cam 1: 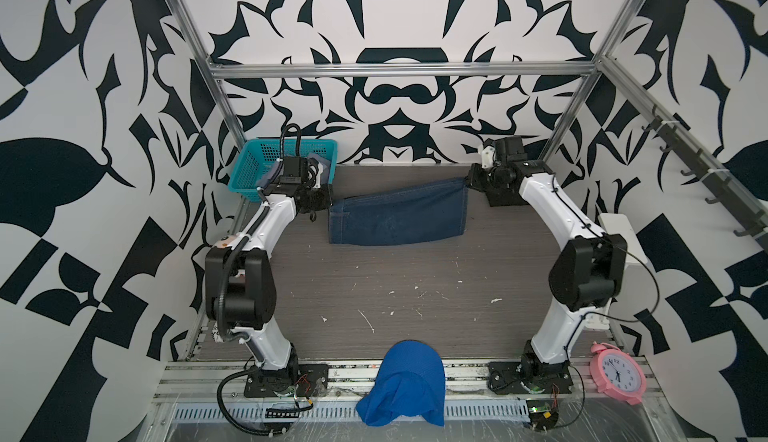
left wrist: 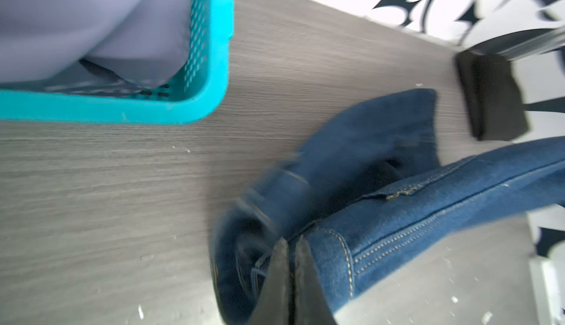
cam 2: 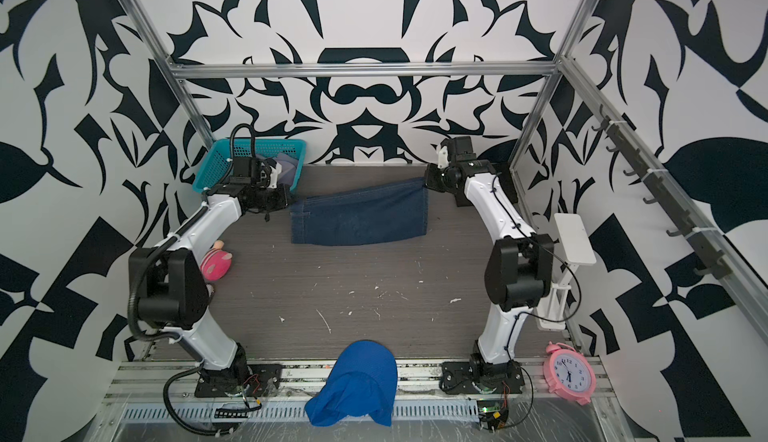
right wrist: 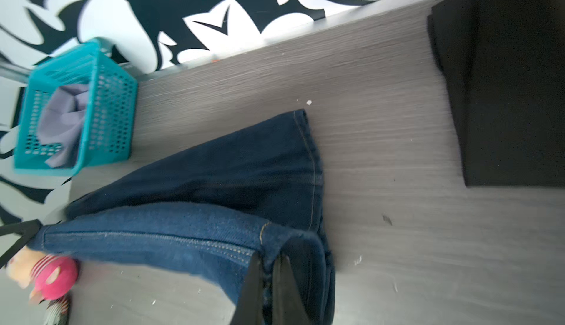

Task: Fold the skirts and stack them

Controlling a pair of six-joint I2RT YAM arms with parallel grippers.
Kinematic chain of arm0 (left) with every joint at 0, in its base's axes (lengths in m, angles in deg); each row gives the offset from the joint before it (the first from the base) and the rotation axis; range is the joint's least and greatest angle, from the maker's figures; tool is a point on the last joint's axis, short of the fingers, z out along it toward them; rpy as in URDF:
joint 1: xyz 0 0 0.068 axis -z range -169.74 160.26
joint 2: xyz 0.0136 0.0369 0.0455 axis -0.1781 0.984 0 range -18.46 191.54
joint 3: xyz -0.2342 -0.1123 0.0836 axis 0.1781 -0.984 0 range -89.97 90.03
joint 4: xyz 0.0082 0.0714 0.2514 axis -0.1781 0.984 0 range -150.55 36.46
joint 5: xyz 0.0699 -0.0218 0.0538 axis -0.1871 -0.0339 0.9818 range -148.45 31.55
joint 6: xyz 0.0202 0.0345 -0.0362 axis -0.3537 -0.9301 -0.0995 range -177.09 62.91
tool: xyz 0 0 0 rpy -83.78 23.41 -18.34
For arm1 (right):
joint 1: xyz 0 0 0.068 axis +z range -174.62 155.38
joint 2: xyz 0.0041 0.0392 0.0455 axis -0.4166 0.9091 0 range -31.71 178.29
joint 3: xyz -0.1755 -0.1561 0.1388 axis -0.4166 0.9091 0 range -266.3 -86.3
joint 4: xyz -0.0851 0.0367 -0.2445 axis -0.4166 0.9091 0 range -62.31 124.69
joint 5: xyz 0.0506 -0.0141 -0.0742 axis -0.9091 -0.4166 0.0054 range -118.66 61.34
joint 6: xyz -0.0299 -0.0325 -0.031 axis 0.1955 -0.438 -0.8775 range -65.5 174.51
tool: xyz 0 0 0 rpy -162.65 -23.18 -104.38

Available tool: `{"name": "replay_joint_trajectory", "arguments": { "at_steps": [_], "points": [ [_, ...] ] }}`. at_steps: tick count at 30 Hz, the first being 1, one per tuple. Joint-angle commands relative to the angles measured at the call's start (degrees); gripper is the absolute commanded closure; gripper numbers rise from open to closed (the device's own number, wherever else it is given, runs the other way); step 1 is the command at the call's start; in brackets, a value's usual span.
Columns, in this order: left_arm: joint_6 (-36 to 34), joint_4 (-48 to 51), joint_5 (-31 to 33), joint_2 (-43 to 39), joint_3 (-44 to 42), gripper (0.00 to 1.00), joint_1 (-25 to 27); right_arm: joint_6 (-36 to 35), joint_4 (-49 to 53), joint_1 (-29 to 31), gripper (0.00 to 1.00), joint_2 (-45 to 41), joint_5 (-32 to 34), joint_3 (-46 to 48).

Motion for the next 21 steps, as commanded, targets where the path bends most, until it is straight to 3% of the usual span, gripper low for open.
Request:
{"name": "replay_joint_trajectory", "arguments": {
  "at_steps": [1, 7, 21],
  "points": [
    [1.2, -1.4, -3.8, -7.2, -3.5, 1.00, -0.4, 0.5, -4.5, -0.4, 1.00, -11.1, -0.6, 5.9],
    [4.7, -5.4, -3.8, -17.8, -13.0, 1.00, -0.5, 0.7, -4.9, -0.4, 1.00, -21.0, 0.3, 10.5],
    [6.2, -9.4, 0.9, -10.8, -14.2, 1.00, -4.1, 1.9, -8.1, -0.3, 1.00, -7.2, -1.9, 1.3]
  ]
}}
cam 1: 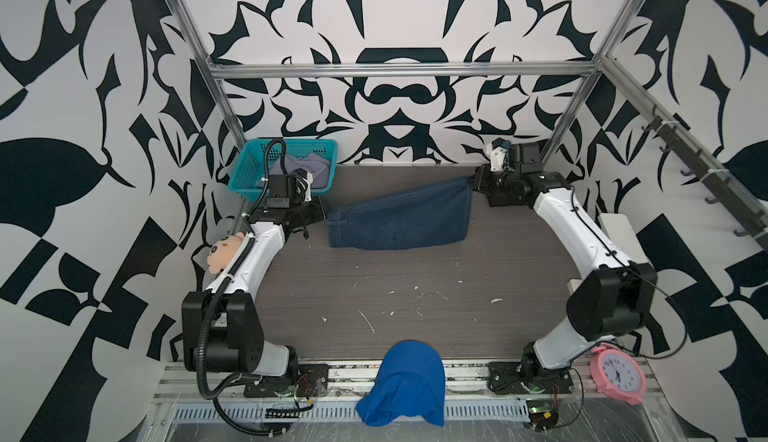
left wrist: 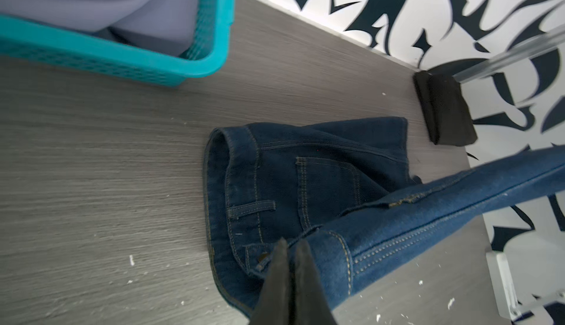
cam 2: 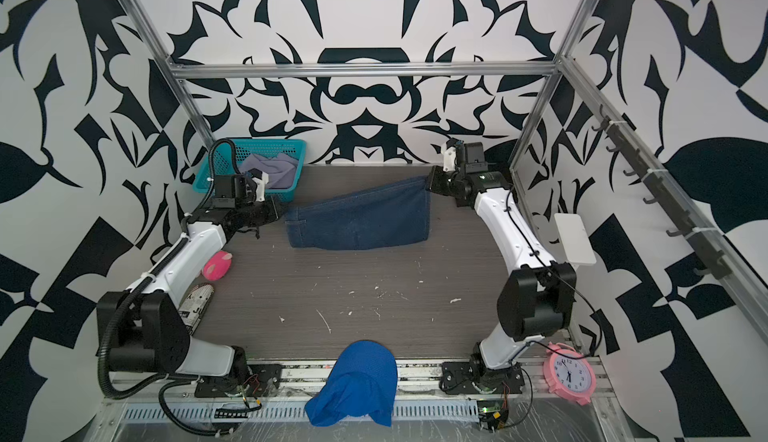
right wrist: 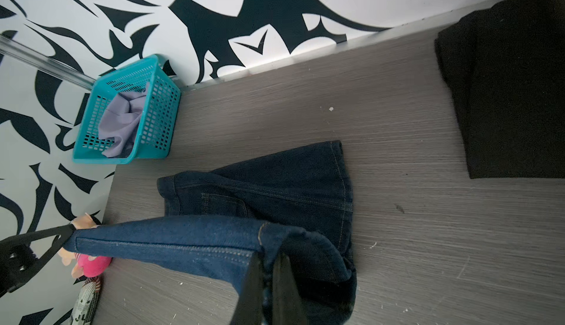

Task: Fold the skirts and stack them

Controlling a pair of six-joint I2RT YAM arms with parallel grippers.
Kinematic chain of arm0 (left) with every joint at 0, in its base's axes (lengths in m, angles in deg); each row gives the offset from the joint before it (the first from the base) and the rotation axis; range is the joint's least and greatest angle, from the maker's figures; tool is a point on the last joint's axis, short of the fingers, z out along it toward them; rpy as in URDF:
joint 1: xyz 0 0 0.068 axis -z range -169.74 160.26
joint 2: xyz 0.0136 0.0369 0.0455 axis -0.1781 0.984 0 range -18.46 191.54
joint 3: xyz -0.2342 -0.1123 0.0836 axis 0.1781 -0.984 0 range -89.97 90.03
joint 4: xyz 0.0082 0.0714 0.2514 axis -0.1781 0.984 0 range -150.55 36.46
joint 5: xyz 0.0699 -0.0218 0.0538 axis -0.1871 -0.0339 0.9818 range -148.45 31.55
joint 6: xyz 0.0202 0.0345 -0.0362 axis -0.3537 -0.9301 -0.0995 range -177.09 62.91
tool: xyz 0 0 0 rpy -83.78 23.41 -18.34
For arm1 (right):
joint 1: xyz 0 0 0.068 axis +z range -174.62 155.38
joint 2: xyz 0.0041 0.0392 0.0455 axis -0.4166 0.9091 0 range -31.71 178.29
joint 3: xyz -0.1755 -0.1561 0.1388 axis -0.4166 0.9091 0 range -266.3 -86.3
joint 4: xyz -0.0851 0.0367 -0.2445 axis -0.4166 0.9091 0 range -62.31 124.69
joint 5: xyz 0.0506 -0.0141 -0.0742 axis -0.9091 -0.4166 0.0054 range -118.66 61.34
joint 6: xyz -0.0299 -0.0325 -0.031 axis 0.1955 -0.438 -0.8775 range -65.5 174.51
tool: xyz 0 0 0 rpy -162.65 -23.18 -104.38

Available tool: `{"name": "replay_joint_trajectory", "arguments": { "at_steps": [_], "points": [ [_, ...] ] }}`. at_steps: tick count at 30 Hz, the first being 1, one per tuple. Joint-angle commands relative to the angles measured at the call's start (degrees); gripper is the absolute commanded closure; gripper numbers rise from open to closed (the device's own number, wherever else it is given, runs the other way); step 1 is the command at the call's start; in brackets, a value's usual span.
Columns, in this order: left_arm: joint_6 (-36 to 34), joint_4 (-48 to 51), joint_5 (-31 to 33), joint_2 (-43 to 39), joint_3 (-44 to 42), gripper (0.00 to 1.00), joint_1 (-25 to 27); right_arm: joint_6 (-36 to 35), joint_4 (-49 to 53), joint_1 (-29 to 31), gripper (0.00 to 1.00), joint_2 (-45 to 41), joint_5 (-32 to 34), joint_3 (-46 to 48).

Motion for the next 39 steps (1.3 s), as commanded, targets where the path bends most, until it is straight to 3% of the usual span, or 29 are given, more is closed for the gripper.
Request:
{"name": "replay_joint_trajectory", "arguments": {
  "at_steps": [1, 17, 30, 39],
  "points": [
    [1.2, -2.7, 2.5, 1.0, -0.5, 1.00, -2.0, 0.6, -3.4, -0.4, 1.00, -0.6, 1.1, -5.3],
    [2.0, -4.6, -0.4, 8.3, 2.1, 1.00, -5.8, 0.8, -7.9, 1.4, 1.00, 13.5, 2.2, -16.0],
    [-1.0, 2.9, 0.1, 20.9, 13.7, 1.00, -6.0, -1.1, -7.8, -0.1, 1.00, 22.8, 6.5, -19.7],
    [-1.9, 6.5, -0.3, 25.8, 18.8, 1.00, -6.1, -1.5, -5.5, -0.7, 1.00, 28.5, 5.0, -24.2]
  ]
}}
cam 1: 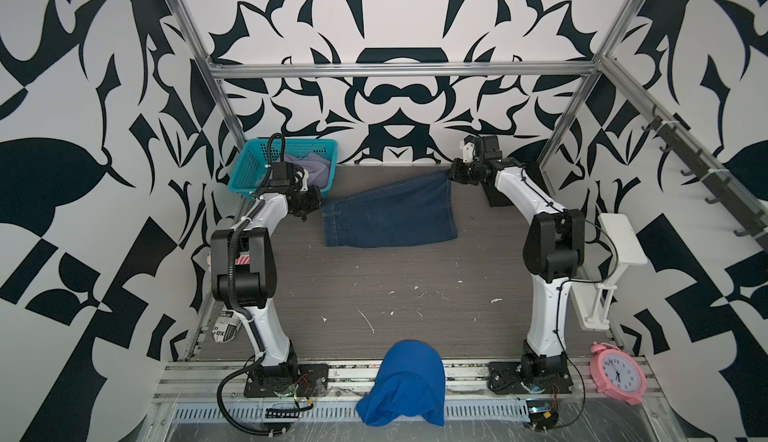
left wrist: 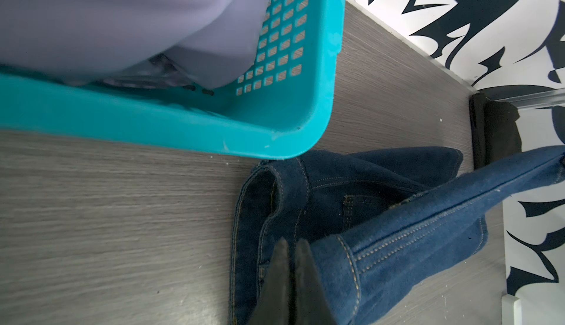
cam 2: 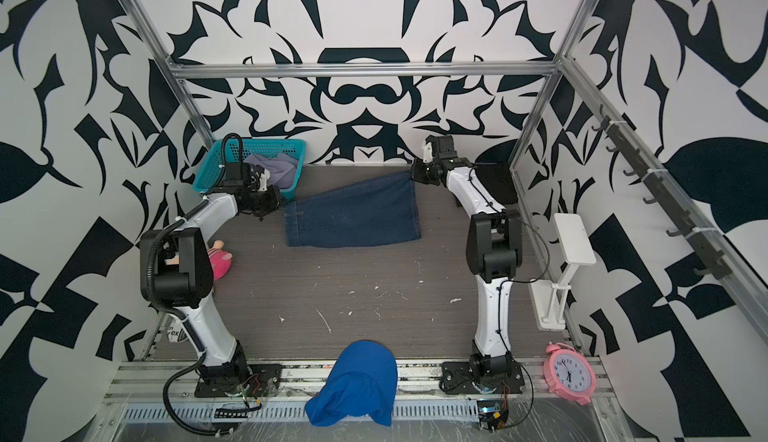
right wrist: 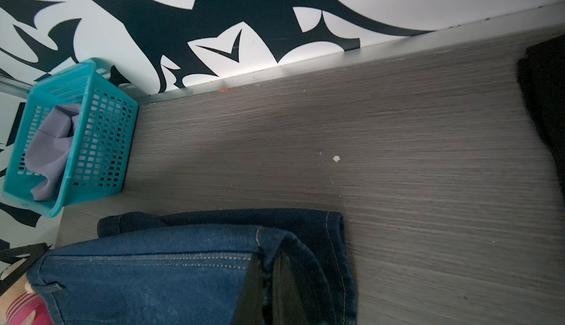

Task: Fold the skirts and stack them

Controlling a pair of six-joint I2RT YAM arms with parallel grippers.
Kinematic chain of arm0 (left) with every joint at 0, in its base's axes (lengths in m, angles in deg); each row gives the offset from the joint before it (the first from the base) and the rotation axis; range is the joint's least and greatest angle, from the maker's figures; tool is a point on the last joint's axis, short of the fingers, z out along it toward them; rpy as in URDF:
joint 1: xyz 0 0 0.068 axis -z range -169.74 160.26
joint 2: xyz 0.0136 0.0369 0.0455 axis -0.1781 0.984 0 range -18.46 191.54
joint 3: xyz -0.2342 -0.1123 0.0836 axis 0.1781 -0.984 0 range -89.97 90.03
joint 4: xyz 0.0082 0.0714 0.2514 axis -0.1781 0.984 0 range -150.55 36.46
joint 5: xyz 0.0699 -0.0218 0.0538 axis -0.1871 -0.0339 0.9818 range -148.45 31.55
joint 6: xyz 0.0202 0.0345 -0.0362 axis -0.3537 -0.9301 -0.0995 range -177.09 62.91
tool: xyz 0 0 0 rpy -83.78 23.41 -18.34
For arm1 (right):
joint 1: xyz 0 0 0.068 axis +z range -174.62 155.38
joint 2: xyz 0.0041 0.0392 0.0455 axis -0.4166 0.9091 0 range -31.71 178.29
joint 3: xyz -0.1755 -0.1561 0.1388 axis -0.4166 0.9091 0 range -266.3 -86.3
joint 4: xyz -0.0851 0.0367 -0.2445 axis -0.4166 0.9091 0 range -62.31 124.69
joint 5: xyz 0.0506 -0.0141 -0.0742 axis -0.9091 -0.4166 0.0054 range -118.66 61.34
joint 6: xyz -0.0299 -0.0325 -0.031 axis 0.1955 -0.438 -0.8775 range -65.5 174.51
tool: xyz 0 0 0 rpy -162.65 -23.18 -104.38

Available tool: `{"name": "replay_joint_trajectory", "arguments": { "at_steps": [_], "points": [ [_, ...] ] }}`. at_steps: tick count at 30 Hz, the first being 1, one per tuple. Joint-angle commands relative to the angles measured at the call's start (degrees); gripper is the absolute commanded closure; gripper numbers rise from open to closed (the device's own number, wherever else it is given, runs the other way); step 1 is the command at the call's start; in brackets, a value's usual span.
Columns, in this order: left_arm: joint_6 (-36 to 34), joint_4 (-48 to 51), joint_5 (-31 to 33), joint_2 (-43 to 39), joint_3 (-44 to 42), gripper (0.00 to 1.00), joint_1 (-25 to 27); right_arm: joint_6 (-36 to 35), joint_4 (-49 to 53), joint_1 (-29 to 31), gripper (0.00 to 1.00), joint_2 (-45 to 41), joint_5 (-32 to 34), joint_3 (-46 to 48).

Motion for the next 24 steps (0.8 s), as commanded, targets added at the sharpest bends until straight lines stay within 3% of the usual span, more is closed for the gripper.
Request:
{"name": "replay_joint_trajectory", "arguments": {
  "at_steps": [1, 5, 7, 9, 11, 13, 14, 15, 19, 22, 24],
  "points": [
    [-1.1, 4.1, 2.3, 1.7, 2.1, 1.00, -1.4, -0.7, -0.7, -2.4, 1.00, 0.0, 3.8, -3.2],
    [-1.6, 5.2, 2.7, 3.5, 4.5, 1.00, -1.3, -1.0, 1.1, -2.4, 1.00, 1.9, 4.8, -5.2],
    [-2.3, 7.0, 3.5, 4.6, 6.6, 0.92, -1.3, -1.1, 2.1, -2.4, 1.00, 3.2, 5.1, -6.6],
    [-3.0, 8.7, 4.8, 5.5, 8.4, 0.68, -1.3, -1.1, 3.9, -2.4, 0.83, 4.6, 5.0, -8.9],
    [-3.6, 9.7, 5.4, 5.0, 9.3, 0.56, -1.3, -1.2, 5.2, -2.4, 0.71, 4.9, 4.8, -10.3],
    [-3.5, 9.5, 7.5, 2.7, 8.6, 0.39, -0.9, -1.2, 5.5, -2.4, 0.47, 3.5, 4.8, -10.2],
    [-3.6, 9.3, 8.7, 1.3, 8.1, 0.37, -0.5, -1.2, 5.4, -2.4, 0.33, 2.3, 4.9, -9.6],
    [-4.1, 9.3, 9.5, -0.4, 7.7, 0.38, 0.0, -1.2, 5.2, -2.4, 0.32, 0.9, 4.9, -9.0],
    [-4.4, 10.0, 12.2, -5.7, 7.2, 0.37, 1.7, -1.6, 7.7, -2.1, 0.35, -4.6, 4.2, -7.9],
    [-4.1, 9.7, 12.9, -7.9, 6.0, 0.44, 4.2, -0.7, 5.6, -0.1, 0.56, -10.0, 3.4, -1.2],
    [-3.1, 6.9, 11.2, -7.8, 3.9, 0.55, 5.6, 0.8, 2.3, 3.0, 0.79, -12.8, 3.2, 5.1]
  ]
}}
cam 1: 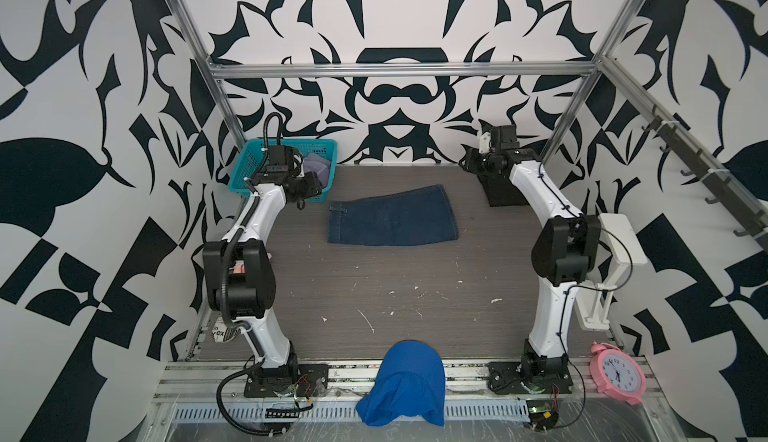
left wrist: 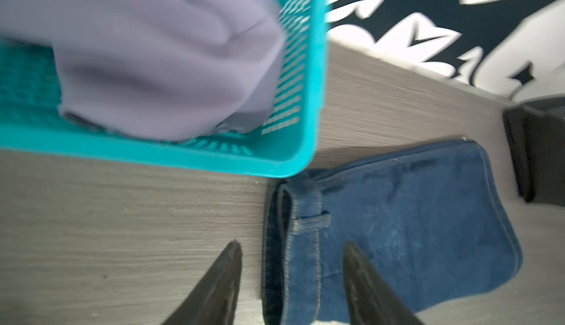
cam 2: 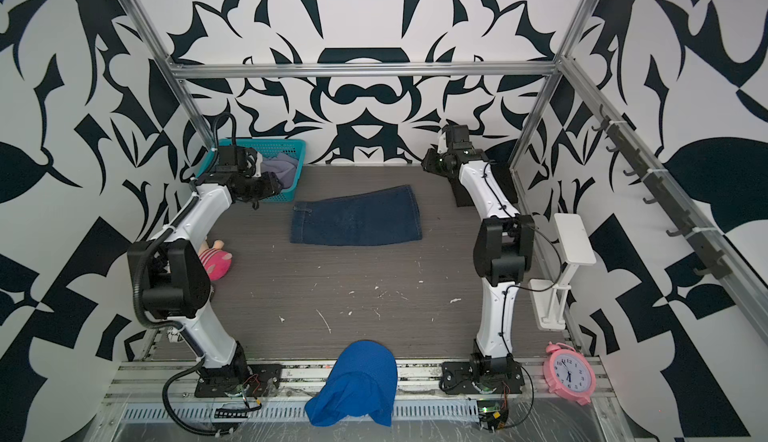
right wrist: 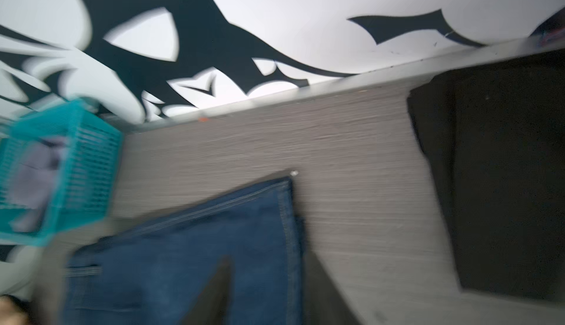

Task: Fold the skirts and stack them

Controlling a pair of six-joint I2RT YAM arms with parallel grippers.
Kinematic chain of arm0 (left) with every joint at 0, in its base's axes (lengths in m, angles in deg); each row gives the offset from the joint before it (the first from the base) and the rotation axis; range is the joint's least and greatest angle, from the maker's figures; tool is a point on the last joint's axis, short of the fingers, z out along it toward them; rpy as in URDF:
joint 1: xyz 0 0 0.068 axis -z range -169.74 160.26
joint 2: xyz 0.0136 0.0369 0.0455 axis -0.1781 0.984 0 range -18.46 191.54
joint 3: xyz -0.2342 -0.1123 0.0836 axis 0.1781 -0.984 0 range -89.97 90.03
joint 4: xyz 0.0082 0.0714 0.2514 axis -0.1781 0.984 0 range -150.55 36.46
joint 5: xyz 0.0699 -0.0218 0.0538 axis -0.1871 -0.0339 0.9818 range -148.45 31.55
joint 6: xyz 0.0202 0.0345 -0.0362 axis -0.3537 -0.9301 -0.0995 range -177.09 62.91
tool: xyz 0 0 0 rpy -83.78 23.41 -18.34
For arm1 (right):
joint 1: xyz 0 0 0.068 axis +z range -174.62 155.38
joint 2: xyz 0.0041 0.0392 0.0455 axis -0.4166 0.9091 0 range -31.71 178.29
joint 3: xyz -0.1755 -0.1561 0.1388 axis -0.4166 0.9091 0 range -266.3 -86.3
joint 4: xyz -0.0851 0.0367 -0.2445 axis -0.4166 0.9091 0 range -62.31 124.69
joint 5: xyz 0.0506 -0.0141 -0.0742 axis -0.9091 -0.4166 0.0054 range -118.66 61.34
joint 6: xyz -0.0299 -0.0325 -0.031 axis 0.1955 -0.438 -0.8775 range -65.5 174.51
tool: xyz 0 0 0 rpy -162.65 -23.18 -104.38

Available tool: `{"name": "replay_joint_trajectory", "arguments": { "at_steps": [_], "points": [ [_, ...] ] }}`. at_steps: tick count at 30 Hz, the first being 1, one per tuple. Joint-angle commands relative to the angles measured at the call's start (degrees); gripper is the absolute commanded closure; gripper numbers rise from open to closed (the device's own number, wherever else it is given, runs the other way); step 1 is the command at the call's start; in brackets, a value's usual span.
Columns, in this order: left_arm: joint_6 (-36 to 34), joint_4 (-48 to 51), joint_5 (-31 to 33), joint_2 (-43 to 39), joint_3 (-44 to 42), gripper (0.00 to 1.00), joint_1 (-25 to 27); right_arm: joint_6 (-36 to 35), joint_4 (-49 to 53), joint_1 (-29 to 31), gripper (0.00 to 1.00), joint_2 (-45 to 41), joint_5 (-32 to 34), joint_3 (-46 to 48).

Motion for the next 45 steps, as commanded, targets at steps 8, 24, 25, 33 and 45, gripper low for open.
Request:
{"name": "replay_joint_trajectory", "arguments": {
  "at_steps": [8, 24, 25, 33, 45],
  "points": [
    [3.9, -6.5, -4.0, 8.5, -4.7, 0.83, 4.0, 6.9, -21.0, 9.3, 1.00, -6.6, -3.5, 26.1],
    [8.2, -8.2, -2.8, 9.6, -18.8, 0.88, 4.6, 6.2, -30.4, 4.1, 1.00, -2.6, -7.9, 43.1],
    [8.1, -8.3, -2.9, 9.3, -19.2, 0.87, 4.6, 6.2, -30.8, 4.1, 1.00, -3.1, -8.0, 44.3],
    [8.1, -8.4, -3.3, 2.8, -25.9, 0.88, 5.5, 7.2, -31.4, 4.2, 1.00, -12.2, -8.9, 56.6],
    [9.9, -6.4, 3.0, -13.9, -34.7, 0.86, 7.2, 9.4, -19.9, 4.6, 1.00, -32.0, -4.3, 63.1]
  ]
}}
